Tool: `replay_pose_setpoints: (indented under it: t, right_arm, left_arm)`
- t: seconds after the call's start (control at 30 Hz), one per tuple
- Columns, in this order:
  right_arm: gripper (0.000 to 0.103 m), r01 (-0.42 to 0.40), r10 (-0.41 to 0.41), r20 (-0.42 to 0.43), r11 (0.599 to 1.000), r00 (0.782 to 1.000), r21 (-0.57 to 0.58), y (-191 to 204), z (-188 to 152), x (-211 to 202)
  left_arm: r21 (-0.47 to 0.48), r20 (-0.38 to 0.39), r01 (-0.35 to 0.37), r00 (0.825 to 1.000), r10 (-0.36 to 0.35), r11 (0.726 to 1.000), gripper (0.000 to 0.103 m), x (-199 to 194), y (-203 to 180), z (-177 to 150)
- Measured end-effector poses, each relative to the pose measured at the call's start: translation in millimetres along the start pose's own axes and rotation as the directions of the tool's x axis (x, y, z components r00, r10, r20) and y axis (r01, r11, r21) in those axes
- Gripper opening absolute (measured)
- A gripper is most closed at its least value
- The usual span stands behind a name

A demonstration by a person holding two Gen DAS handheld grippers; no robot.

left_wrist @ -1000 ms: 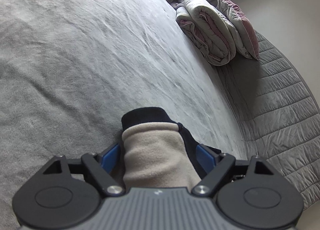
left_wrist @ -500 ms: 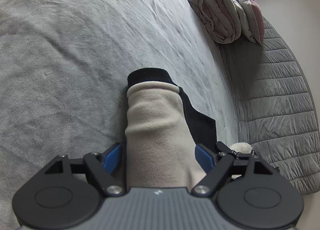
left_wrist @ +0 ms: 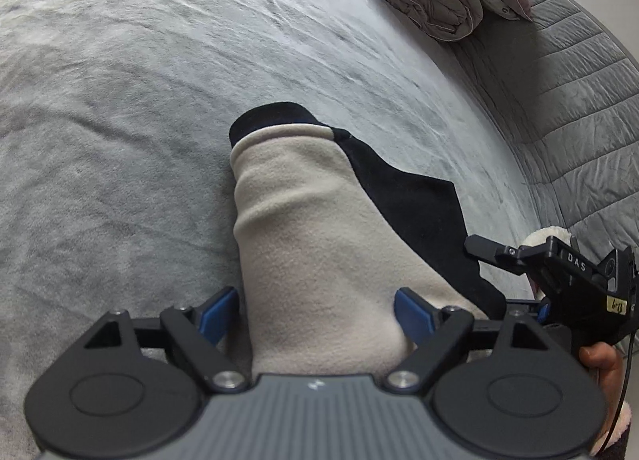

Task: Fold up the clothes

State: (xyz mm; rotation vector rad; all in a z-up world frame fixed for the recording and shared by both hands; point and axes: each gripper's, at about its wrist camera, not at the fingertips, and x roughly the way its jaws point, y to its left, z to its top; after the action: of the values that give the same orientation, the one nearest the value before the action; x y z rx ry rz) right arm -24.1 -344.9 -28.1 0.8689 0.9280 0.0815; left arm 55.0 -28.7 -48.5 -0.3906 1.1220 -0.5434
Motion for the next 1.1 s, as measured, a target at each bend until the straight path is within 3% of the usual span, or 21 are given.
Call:
replay_pose_setpoints:
  t: [0.13, 0.23, 0.3, 0.4, 0.47, 0.5, 0.6, 0.63, 0.7, 0.87, 1.1]
  right_arm:
    - [0.079, 0.061, -0.058, 0.026, 0.990, 0.998, -0.131, 14.3, 4.8, -6.4]
    - [0.081, 0.079, -0.077, 0.019, 0.984, 0.997, -0.162, 11.1, 9.1, 7.0]
    - [0.083, 0.050, -0.050, 0.003, 0.991, 0.999, -0.126, 11.1, 13.8, 22.8]
    - [0.083, -0.078, 0.078, -0.022, 0.997, 0.997, 0.003, 1.0, 17.2, 37.8]
    - [0.082, -0.122, 0.122, -0.018, 0.992, 0.992, 0.014, -0.6, 14.1, 45.0]
    - [0.079, -0.142, 0.142, -0.015, 0.990, 0.990, 0.017, -1.2, 12.4, 48.5]
    - [0.058, -0.140, 0.140, -0.011, 0.990, 0.990, 0.028, 1.8, 7.7, 50.1]
    - [0.051, -0.148, 0.148, -0.005, 0.988, 0.989, 0.038, 1.4, 6.4, 49.4]
    - [0.047, -0.164, 0.164, 0.002, 0.985, 0.986, 0.051, 1.6, 6.0, 45.1]
    - [0.046, -0.188, 0.187, 0.021, 0.980, 0.982, 0.067, 3.3, 15.3, 30.9]
    - [0.046, -0.122, 0.112, 0.125, 0.990, 0.986, 0.072, -2.8, 55.6, -4.9]
  left_arm:
    - [0.005, -0.007, -0.008, 1.000, 0.008, 1.000, 0.087, -0.7, 0.2, 2.5]
    - [-0.010, -0.013, 0.015, 1.000, -0.015, 1.000, 0.086, 0.6, 7.0, 2.9]
    - [-0.029, -0.014, 0.043, 0.999, -0.043, 0.999, 0.085, 3.0, 9.7, 3.7]
    - [-0.101, -0.016, 0.130, 0.991, -0.132, 0.986, 0.084, 8.3, 21.1, 3.9]
    - [-0.165, 0.001, 0.167, 0.986, -0.169, 0.972, 0.080, 10.9, 31.6, 4.3]
    - [-0.197, 0.014, 0.176, 0.984, -0.176, 0.965, 0.072, 11.3, 36.7, 4.1]
    - [-0.252, 0.049, 0.183, 0.983, -0.176, 0.950, 0.053, 8.9, 45.1, 1.3]
    - [-0.248, 0.064, 0.184, 0.983, -0.173, 0.951, 0.047, 6.0, 43.3, -0.1]
    - [-0.190, 0.098, 0.175, 0.983, -0.159, 0.966, 0.042, -1.4, 30.6, 0.0]
    - [-0.035, 0.185, 0.125, 0.976, -0.117, 0.991, 0.042, -15.0, -8.3, 3.1]
    - [0.000, 0.186, 0.135, 0.973, -0.133, 0.991, 0.042, 16.6, -55.3, 31.5]
